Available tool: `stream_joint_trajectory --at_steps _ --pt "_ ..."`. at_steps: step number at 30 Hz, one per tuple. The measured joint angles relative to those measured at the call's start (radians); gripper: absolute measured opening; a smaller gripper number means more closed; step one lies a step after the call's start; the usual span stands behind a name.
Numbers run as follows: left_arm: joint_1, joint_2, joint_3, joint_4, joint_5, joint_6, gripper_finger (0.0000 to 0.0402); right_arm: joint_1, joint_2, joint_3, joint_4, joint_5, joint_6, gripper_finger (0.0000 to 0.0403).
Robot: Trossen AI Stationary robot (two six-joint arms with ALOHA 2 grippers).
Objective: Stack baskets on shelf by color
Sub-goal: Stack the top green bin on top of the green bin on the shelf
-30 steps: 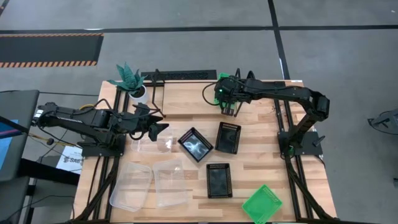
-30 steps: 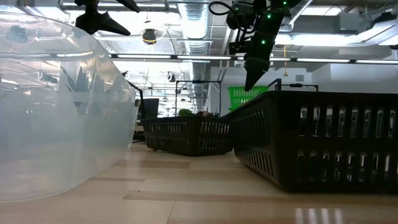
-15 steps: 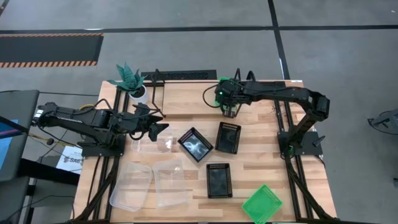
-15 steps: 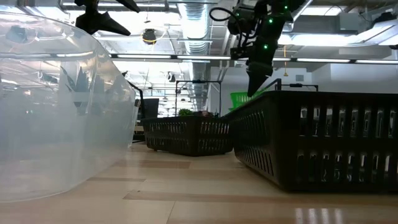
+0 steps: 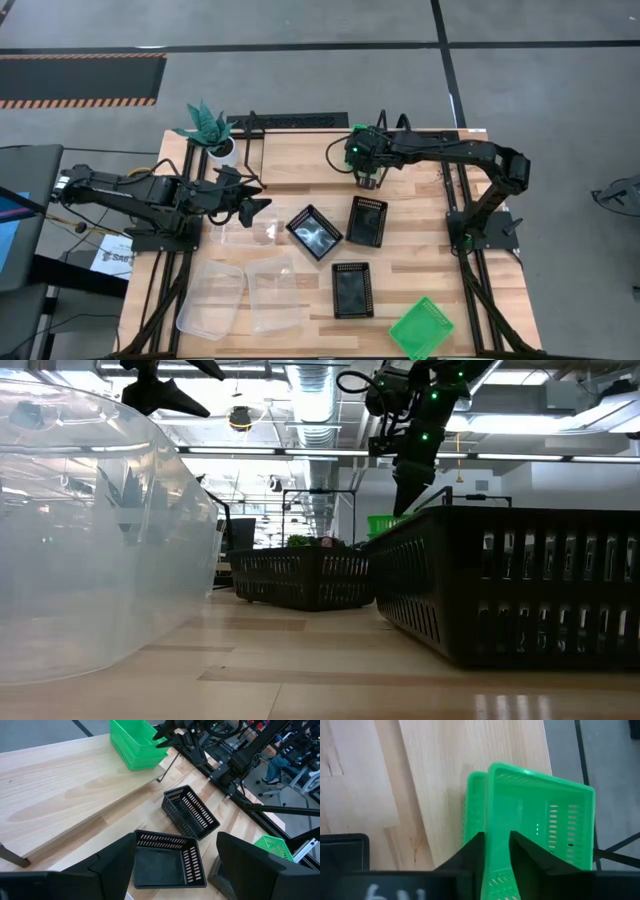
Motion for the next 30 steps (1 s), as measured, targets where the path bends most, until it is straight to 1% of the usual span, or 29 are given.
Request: stream_joint_trajectory --at_steps 6,8,10,13,15,24,30 --pt "0.0 0.0 0.0 0.0 0.0 0.0 0.0265 0.0 -0.007 0.062 -0.023 -0.001 0.001 0.0183" --pt "0.0 0.0 0.0 0.0 0.0 0.0 0.0265 0.008 -0.007 0.096 -0.04 -0.002 0.001 0.0197" --pt "0.0 0.0 0.0 0.0 0.0 0.0 0.0265 0.015 -0.01 0.124 -0.054 -0.035 0.006 0.0205" --pt "0.0 0.0 0.0 0.0 0.0 0.0 0.0265 0.021 -0.01 0.136 -0.064 -0.122 0.059 0.0206" --pt "0.0 0.0 0.0 0.0 0.0 0.0 0.0265 0.021 -0.002 0.136 -0.077 -0.157 0.067 0.0204" --pt "0.0 0.0 0.0 -0.002 0.0 0.0 0.0265 0.02 0.075 0.136 -0.148 -0.158 0.072 0.02" --pt "0.0 0.0 0.0 -0.009 0.003 -0.002 0.0265 0.014 0.098 0.137 -0.174 -0.122 0.104 0.0199"
